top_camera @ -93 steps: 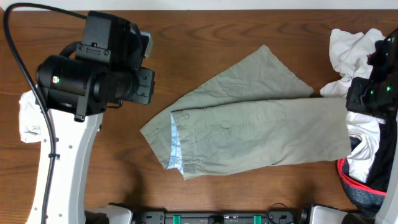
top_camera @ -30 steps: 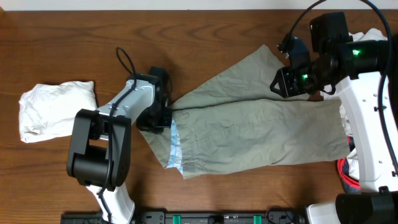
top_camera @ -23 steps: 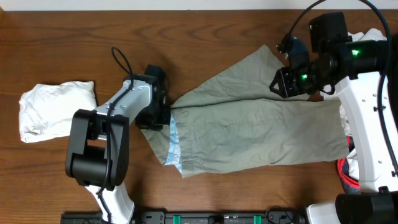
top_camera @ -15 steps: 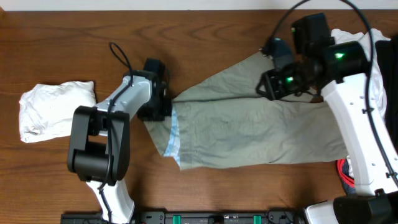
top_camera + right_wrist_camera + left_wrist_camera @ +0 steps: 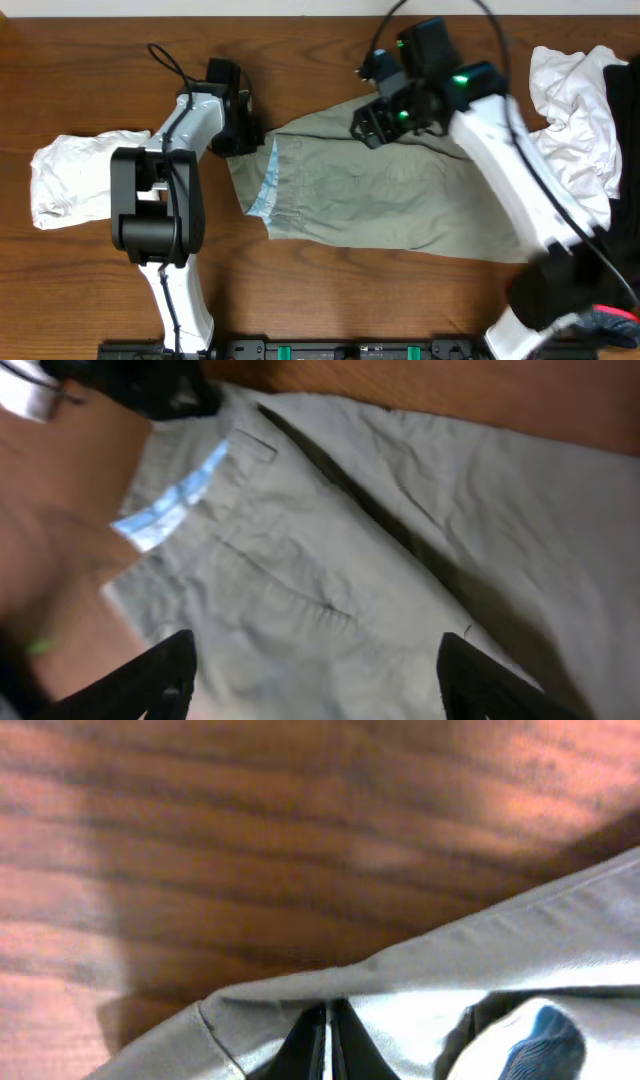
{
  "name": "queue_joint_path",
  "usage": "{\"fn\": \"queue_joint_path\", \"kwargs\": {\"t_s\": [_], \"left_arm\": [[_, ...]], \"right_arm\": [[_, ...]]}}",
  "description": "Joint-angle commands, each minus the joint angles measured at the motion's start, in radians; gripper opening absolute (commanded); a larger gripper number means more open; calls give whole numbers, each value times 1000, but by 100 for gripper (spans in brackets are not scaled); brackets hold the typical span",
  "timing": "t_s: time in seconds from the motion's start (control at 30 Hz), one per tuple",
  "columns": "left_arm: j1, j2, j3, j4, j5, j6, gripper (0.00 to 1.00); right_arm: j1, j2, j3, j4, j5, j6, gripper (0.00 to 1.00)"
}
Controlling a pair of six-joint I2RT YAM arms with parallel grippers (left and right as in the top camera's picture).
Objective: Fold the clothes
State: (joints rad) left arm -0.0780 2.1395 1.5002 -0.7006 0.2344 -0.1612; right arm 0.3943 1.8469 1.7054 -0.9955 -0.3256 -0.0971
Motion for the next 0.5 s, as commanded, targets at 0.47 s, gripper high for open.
{"fn": "queue_joint_path", "kwargs": {"t_s": [0.47], "left_arm": [[6, 77, -14, 8, -33, -8, 6]], "right_arm": [[13, 319, -13, 207, -56, -197, 73]]}}
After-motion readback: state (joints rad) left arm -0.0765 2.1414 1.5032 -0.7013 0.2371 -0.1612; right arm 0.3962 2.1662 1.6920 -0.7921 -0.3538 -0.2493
